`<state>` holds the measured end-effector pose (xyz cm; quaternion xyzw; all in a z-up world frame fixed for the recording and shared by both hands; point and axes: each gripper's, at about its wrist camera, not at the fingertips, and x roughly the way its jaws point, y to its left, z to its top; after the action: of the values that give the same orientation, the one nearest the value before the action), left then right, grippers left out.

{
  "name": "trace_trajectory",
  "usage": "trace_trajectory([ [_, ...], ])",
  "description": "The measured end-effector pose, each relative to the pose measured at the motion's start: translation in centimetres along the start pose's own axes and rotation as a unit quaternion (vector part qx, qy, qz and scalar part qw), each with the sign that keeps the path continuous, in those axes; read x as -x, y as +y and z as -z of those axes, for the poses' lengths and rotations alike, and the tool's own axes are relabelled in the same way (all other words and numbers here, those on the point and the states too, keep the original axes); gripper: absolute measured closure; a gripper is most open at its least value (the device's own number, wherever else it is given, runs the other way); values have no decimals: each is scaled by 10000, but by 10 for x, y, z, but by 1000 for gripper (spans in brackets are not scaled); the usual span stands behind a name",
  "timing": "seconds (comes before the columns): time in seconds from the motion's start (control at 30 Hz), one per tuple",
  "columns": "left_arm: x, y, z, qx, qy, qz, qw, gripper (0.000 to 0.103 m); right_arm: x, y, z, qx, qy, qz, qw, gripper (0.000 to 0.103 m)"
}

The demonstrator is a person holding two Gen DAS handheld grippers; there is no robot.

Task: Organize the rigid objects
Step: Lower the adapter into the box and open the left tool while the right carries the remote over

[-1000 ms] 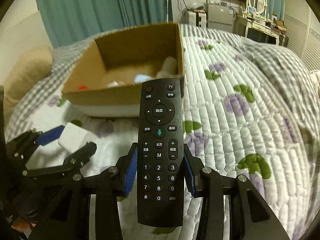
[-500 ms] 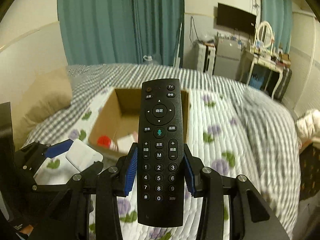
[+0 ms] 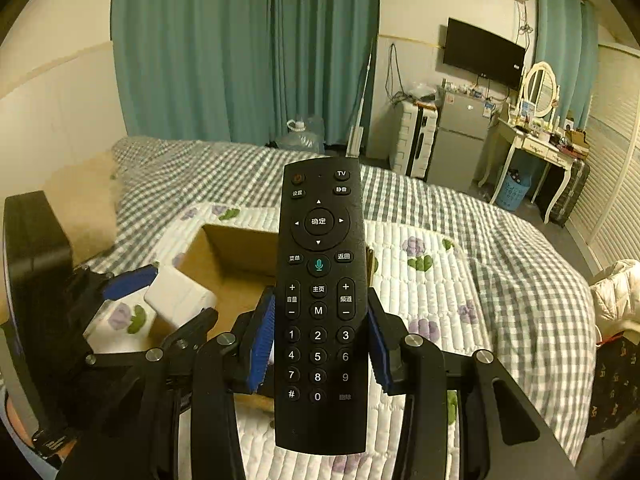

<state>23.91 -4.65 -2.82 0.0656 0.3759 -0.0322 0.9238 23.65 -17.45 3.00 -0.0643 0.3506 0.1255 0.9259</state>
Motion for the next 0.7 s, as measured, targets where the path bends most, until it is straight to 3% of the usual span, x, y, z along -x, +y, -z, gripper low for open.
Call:
trace_trajectory([
  [0.33,-48,-2,19,-10,342,-40,9994,34,-51,-4,19,34,402,-102,9991,62],
  [0.5,-49,-1,23,1,290,-54,9996,31,-57,-4,21,25,443,-124,9989,62],
  [0.6,-41,-2,21,-58,164,-132,9998,22,-56,-3,20,27,431,-124,9990,62],
  [0.7,-28,-1,16,-129,-2,-194,9997,21,-50,0,17,41,400,-111,9991,62],
])
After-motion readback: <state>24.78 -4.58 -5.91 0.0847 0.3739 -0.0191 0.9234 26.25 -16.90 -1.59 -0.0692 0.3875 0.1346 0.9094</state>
